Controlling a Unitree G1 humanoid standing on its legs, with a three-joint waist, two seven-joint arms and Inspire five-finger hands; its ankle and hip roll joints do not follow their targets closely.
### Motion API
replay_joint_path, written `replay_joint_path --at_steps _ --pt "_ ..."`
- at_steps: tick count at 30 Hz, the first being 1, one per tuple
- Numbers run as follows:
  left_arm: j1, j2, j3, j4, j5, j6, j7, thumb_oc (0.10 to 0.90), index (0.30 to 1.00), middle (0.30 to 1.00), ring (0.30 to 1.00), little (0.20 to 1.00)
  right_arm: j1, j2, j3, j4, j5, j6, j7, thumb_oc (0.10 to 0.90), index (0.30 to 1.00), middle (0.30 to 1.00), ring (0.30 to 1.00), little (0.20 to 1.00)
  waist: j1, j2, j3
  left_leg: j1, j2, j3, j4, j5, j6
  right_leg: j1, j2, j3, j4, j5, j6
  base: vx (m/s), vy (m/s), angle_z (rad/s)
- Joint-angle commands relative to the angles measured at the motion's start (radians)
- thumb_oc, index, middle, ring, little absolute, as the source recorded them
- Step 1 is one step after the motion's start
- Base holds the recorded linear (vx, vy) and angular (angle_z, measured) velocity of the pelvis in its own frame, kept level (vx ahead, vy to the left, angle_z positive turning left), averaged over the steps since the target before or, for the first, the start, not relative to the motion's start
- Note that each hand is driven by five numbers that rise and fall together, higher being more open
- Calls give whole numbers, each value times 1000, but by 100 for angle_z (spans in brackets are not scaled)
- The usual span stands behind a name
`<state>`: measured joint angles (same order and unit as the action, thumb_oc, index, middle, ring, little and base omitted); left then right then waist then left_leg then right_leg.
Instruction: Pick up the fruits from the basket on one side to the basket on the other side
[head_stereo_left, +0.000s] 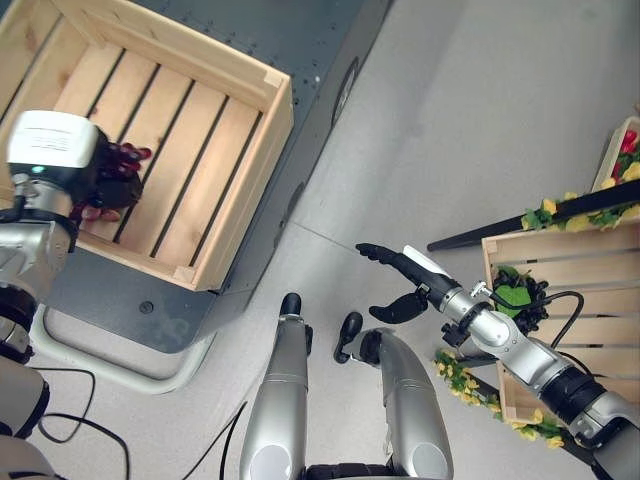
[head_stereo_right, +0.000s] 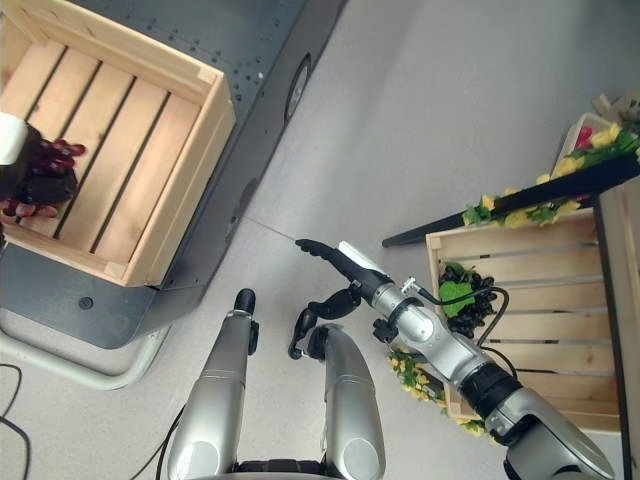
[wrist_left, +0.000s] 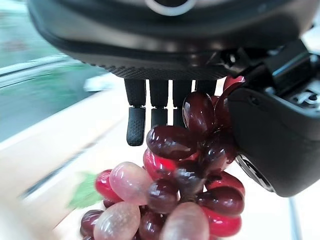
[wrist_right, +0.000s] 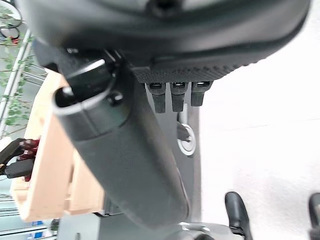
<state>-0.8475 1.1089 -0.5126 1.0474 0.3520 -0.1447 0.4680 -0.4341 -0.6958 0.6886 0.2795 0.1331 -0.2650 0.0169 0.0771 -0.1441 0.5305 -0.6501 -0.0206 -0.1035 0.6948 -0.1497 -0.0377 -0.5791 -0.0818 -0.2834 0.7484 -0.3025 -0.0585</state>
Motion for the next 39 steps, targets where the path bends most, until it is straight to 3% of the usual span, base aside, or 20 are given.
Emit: replay_joint_path --at_steps 1,5,15,17,20,28,34,39 --pt "-22 62 200 34 -205 -52 48 400 300 300 300 300 -19 18 -92 -106 40 -76 -73 800 900 900 900 900 41 -1 -11 154 -48 39 -137 -22 47 185 18 24 -106 14 32 -1 -71 3" --pt "31 12 358 41 -419 -92 -33 400 300 300 300 300 1 43 -106 -103 41 -55 -63 800 900 900 900 900 35 8 -15 265 -56 36 -181 -32 49 296 27 42 -187 24 35 3 -21 2" --pt "219 -59 530 -78 -674 -156 -84 400 300 300 300 300 109 47 -129 -73 42 -65 -41 800 900 900 900 900 16 44 -99 411 -70 34 -278 -40 55 432 39 79 -337 53 46 38 0 -5" --pt "254 -86 562 -109 -802 -167 -118 400 300 300 300 300 140 51 -133 -58 71 -69 -38 800 900 900 900 900 4 58 -133 463 -68 35 -326 -31 57 477 40 90 -399 68 51 71 0 -4" --pt "291 -135 592 -156 -875 -177 -131 400 300 300 300 300 191 76 -140 -43 51 -61 -27 800 900 900 900 900 -11 79 -178 522 -68 29 -397 -8 54 526 41 104 -472 91 62 93 9 -8" --pt "348 -189 569 -326 -913 -211 -194 400 300 300 300 300 223 75 -146 -55 -40 -53 -75 800 900 900 900 900 -13 118 -274 609 -70 -1 -546 54 50 597 48 113 -599 150 80 67 -35 -5" --pt "330 -184 541 -418 -928 -213 -278 400 300 300 300 300 218 81 -154 -61 9 -50 -50 800 900 900 900 900 -3 137 -348 664 -74 -27 -654 94 47 644 51 117 -688 195 96 61 -76 2" --pt "281 -166 479 -524 -952 -151 -336 400 300 300 300 300 180 121 -167 -53 82 -59 -54 800 900 900 900 900 2 159 -401 699 -77 -42 -723 118 49 671 54 134 -755 233 106 15 -74 0"
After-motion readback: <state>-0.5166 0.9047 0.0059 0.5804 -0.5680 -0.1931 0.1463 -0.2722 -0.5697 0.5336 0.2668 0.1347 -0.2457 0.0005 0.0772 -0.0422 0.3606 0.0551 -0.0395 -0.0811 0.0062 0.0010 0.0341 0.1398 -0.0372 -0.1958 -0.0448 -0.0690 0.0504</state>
